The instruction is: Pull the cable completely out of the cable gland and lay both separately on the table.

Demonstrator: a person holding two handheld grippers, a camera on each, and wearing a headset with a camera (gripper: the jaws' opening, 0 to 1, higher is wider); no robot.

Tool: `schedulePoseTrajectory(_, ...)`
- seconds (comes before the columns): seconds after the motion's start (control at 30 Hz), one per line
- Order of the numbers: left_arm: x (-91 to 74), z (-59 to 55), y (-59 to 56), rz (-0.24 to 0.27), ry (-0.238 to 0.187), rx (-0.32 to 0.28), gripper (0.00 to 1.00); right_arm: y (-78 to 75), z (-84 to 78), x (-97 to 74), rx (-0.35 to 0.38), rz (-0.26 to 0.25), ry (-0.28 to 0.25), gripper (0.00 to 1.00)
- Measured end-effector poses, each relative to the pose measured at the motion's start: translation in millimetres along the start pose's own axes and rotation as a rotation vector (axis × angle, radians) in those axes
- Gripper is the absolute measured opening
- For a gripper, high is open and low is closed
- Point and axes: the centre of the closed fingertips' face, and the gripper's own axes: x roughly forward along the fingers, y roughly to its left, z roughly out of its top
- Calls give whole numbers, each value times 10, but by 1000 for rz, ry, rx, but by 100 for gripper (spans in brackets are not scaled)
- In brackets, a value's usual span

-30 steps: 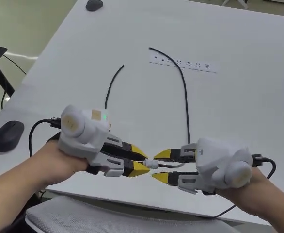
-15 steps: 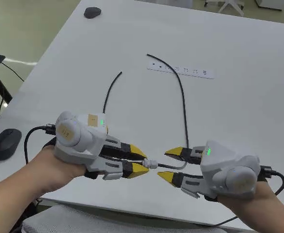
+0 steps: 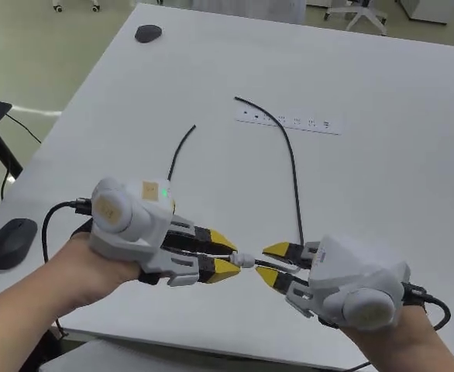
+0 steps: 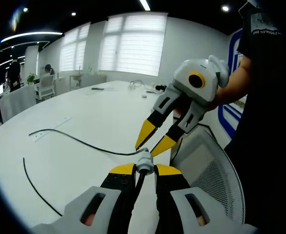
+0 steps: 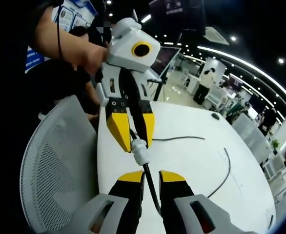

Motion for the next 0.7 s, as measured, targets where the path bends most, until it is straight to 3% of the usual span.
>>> schedulePoseTrajectory(0.3, 1, -1, 11, 8, -3, -7, 15, 45, 36, 13, -29, 8, -2, 3)
schedulePoseTrajectory(0.57, 10, -8, 13, 11, -3, -5, 15, 49, 38, 9, -75, -16, 3, 1)
schedulePoseTrajectory(0.7, 23, -20, 7, 6, 0, -12, 15, 52, 20, 12, -62, -13, 8, 1)
